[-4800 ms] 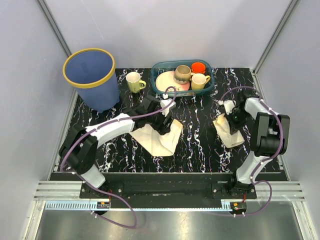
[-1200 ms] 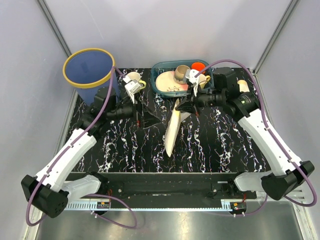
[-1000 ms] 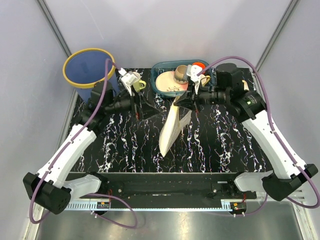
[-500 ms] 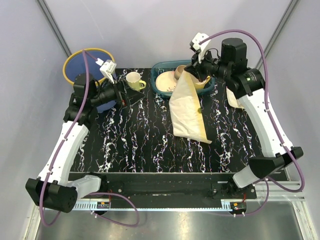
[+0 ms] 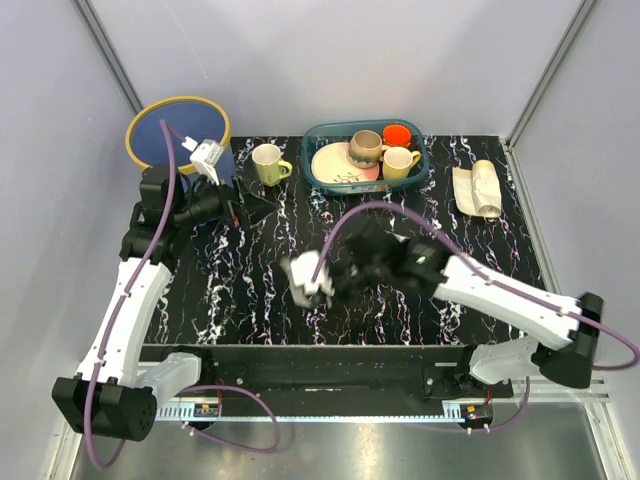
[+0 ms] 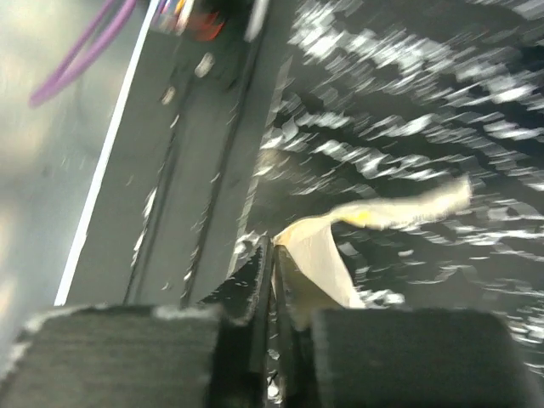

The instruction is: Put the trash bags into the trash bin

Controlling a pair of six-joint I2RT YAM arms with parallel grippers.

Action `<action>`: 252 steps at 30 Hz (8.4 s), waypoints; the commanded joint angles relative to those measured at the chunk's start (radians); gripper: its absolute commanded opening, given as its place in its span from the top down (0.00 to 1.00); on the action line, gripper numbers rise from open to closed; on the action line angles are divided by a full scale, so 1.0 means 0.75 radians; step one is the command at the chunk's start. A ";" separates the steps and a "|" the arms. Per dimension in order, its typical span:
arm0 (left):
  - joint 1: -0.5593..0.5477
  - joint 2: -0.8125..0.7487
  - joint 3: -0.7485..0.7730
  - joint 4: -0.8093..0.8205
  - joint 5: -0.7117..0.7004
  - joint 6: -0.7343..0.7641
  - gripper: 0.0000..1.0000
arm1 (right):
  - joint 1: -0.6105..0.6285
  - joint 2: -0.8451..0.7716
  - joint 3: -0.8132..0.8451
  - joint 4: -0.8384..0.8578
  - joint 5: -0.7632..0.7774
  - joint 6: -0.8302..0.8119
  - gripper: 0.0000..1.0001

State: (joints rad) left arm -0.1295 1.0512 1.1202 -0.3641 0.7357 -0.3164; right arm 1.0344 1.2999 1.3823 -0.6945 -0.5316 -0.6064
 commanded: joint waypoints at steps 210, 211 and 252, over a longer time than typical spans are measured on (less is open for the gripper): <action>-0.314 0.206 -0.475 0.099 -0.277 -0.114 0.30 | -0.489 0.684 0.002 -0.070 0.165 0.456 0.96; -0.316 0.212 -0.467 0.087 -0.283 -0.106 0.33 | -0.489 0.678 0.012 -0.082 0.155 0.469 0.87; -0.825 0.666 -0.093 -0.340 -0.089 2.330 0.33 | -0.784 0.793 -0.006 -0.160 0.136 0.221 1.00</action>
State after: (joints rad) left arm -0.7425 1.4574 0.9379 -0.5434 0.5571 1.1458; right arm 0.4469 1.9484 1.3705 -0.7738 -0.3374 -0.4805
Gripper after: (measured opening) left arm 0.662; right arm 0.007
